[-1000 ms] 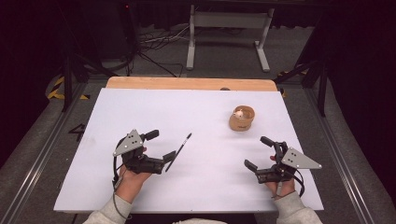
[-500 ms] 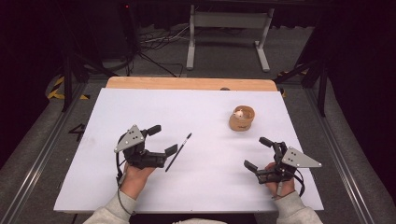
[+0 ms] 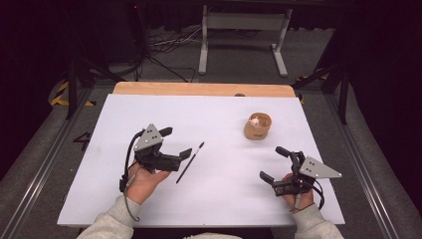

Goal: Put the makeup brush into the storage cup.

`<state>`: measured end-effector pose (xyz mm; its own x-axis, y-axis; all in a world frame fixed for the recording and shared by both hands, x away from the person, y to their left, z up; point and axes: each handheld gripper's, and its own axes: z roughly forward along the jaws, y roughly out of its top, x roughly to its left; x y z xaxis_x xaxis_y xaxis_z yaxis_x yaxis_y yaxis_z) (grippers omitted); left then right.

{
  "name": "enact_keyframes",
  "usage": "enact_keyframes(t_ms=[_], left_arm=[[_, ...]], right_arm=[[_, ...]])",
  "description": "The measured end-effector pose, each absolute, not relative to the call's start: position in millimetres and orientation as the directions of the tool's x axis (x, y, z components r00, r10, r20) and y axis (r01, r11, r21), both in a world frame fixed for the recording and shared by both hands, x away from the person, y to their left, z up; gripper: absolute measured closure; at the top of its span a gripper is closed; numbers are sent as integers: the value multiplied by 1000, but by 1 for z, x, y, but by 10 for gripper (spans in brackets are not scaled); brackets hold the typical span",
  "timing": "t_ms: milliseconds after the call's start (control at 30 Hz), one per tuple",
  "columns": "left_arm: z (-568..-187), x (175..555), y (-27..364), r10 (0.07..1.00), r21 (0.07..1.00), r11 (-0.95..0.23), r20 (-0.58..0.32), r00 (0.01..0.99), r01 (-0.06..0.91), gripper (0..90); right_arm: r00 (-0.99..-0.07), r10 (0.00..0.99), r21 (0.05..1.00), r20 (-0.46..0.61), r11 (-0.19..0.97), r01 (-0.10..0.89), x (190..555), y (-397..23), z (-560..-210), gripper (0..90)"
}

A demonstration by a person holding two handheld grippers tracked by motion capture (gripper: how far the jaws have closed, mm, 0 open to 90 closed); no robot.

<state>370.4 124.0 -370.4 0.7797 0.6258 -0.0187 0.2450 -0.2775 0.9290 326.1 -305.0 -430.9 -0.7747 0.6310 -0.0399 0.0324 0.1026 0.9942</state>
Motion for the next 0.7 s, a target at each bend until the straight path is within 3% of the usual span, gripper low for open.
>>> enact_keyframes(t_ms=[700], left_arm=[[-359, 404, 96, 620, 688, -586, 39, 784, 429, 97]], right_arm=[[-772, 633, 991, -47, 124, 41, 327, -305, -431, 2]])
